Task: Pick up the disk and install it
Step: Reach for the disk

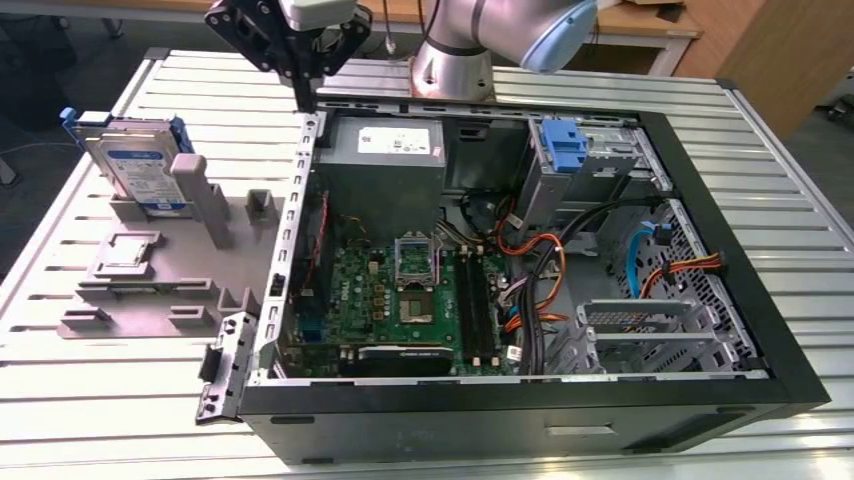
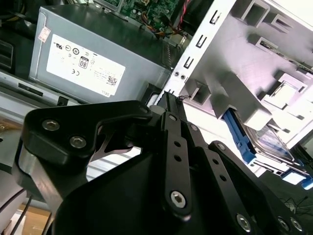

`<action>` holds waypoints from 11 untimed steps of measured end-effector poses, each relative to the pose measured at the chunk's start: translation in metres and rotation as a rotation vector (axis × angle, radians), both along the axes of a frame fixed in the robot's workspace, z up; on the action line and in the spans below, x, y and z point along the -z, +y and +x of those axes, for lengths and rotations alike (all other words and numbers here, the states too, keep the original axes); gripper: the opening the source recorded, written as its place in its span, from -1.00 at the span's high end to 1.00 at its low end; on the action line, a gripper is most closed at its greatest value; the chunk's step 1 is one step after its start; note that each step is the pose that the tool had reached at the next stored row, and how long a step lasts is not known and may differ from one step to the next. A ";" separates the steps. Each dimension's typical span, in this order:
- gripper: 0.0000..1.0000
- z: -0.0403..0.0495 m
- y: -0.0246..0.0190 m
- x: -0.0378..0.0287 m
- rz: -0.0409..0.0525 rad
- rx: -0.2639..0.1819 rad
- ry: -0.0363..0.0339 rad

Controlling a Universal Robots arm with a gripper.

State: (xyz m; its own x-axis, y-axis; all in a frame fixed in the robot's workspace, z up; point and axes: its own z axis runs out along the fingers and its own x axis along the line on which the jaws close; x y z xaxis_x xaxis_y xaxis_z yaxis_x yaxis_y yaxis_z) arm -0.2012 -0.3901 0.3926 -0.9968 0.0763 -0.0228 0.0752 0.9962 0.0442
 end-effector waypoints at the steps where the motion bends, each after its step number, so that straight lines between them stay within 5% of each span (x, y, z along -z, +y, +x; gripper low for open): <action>1: 0.80 -0.0013 0.0002 0.0000 0.0000 0.000 0.0000; 11: 0.80 -0.0107 0.0034 0.0000 0.0000 0.000 0.0000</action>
State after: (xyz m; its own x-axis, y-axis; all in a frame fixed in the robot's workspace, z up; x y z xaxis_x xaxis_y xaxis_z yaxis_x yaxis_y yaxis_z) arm -0.2119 -0.3867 0.3926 -0.9968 0.0763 -0.0228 0.0752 0.9962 0.0442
